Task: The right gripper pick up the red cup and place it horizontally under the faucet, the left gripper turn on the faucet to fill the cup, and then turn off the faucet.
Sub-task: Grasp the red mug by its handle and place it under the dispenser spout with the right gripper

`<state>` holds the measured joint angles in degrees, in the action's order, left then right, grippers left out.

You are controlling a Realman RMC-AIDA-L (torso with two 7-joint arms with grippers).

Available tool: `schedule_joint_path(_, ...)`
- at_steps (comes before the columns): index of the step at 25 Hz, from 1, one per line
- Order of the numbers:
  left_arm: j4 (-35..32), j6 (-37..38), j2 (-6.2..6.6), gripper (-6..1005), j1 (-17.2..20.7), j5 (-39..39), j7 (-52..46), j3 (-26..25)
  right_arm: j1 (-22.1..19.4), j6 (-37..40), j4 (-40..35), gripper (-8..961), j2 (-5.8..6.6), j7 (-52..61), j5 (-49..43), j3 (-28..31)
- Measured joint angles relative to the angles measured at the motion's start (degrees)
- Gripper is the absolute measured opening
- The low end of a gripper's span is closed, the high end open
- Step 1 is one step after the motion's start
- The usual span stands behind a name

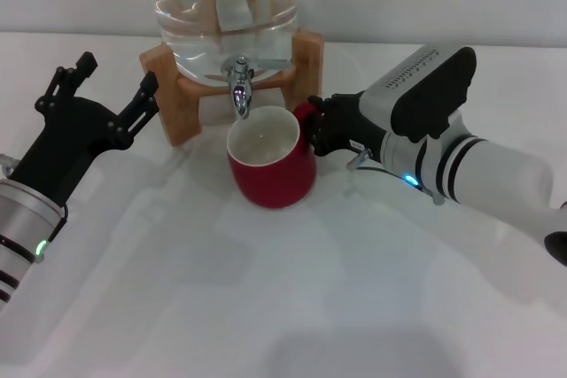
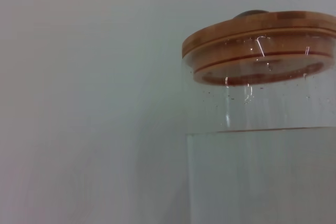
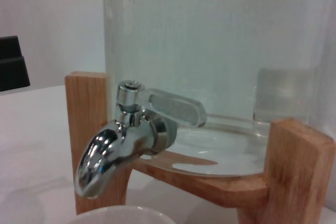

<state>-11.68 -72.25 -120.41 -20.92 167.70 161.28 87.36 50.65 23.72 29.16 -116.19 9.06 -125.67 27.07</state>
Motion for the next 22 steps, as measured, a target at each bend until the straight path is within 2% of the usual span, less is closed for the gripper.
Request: schedule_joint_path(22,0.15,0.21,-0.09,874,-0.59,0.0,0.0,0.06,0.12,-1.34,0.27,190,0.0,0.34,1.42,1.01)
